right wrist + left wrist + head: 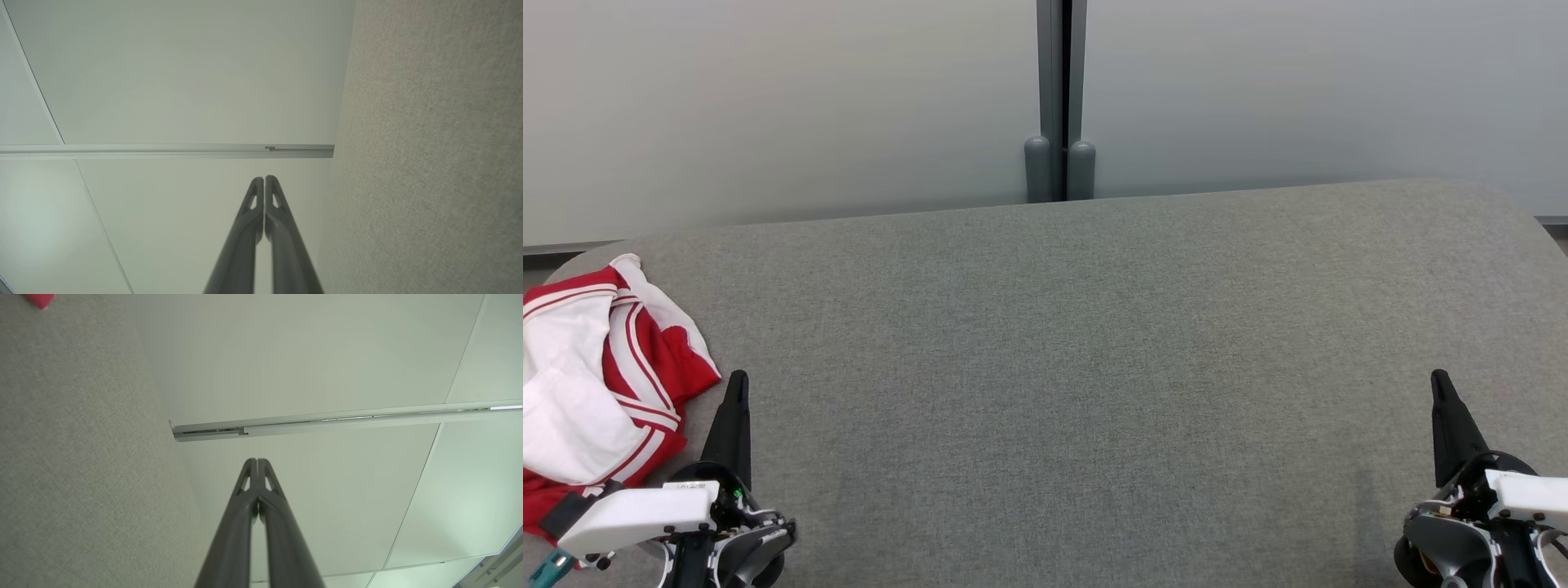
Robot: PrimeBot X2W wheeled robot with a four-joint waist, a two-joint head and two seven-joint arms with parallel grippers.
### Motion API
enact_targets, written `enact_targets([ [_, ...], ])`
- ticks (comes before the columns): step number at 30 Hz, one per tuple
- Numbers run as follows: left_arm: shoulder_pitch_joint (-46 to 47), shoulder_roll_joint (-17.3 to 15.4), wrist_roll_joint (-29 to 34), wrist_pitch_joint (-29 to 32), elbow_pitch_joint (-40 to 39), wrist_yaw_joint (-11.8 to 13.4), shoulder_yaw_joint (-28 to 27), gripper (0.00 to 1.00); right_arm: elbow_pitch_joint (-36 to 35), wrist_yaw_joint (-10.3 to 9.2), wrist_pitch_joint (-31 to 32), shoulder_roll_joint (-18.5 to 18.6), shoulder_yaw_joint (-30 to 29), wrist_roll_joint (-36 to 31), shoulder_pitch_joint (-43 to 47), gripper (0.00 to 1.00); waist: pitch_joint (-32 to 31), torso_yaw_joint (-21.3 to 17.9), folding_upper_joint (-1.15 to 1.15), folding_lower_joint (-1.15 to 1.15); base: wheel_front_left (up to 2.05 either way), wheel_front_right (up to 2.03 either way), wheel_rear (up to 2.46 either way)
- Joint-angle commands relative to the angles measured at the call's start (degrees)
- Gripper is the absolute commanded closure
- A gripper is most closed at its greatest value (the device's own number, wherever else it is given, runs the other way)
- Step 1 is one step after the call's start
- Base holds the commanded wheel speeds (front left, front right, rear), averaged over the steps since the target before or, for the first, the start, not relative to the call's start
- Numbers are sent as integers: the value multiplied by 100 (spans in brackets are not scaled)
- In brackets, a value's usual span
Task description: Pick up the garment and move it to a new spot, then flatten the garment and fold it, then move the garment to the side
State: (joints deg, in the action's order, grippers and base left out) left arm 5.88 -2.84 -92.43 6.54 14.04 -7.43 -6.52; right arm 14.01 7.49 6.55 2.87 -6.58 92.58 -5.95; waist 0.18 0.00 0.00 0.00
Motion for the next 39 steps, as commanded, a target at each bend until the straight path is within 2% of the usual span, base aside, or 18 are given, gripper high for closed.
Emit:
enact_targets([
  [1,81,-14,12,15,9,-26,-19,100,4,0,13,4,3,-33,-61,100,0,0,0,0,0,0,0],
  [19,80,-14,10,13,9,-26,-17,100,4,0,12,4,3,-33,-61,100,0,0,0,0,0,0,0],
  [20,-10,2,0,-1,15,1,2,0,15,0,0,-2,-1,1,11,0,0,0,0,0,0,0,0],
  [30,-123,-3,213,-239,-59,1,230,0,45,0,-240,-18,277,-216,50,0,10,1,0,0,0,0,0],
  [31,-141,-31,1522,-508,-306,0,356,0,74,0,-508,-14,345,-1491,12,0,24,14,0,0,0,0,0],
  [39,-283,12,2680,-701,-510,-1,358,0,-54,0,-702,-11,572,-2588,81,0,12,10,0,0,0,0,0],
])
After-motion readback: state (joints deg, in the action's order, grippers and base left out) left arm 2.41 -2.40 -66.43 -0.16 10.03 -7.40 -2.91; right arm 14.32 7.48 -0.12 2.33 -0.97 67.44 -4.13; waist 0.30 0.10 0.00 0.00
